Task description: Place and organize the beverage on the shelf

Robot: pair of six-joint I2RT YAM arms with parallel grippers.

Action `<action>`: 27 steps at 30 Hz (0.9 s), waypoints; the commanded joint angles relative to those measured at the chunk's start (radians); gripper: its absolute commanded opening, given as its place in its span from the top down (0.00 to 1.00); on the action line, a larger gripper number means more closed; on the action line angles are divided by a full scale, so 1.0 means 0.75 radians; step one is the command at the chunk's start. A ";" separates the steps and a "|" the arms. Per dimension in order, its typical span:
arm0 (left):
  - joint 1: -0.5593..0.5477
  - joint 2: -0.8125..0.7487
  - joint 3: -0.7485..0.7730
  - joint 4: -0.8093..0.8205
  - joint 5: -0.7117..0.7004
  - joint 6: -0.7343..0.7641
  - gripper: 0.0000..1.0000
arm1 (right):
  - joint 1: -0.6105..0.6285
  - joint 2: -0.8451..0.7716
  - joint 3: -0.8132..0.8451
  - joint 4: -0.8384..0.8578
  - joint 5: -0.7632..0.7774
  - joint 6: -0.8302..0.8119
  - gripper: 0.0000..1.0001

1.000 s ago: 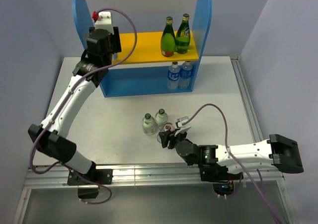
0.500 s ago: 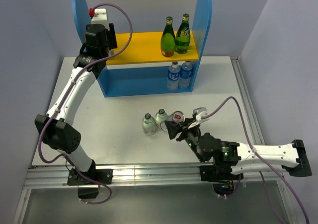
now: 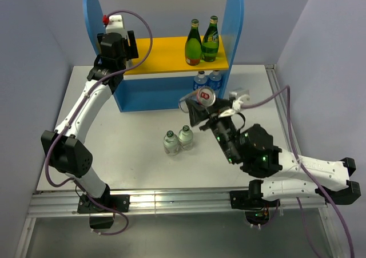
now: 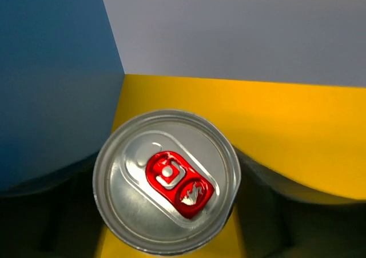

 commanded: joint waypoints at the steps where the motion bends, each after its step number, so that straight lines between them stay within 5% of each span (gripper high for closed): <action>1: 0.004 -0.059 -0.023 0.085 0.015 -0.024 0.01 | -0.137 0.092 0.226 0.012 -0.225 -0.011 1.00; 8: 0.002 -0.175 -0.052 0.075 0.047 -0.079 0.01 | -0.444 0.449 0.715 -0.243 -0.550 0.114 1.00; 22: -0.153 -0.623 -0.283 -0.101 -0.051 -0.165 0.01 | -0.614 1.384 1.792 -0.728 -0.739 0.145 1.00; 27: -0.247 -0.754 -0.371 -0.172 -0.122 -0.202 0.01 | -0.677 1.507 1.883 -0.743 -0.755 0.159 1.00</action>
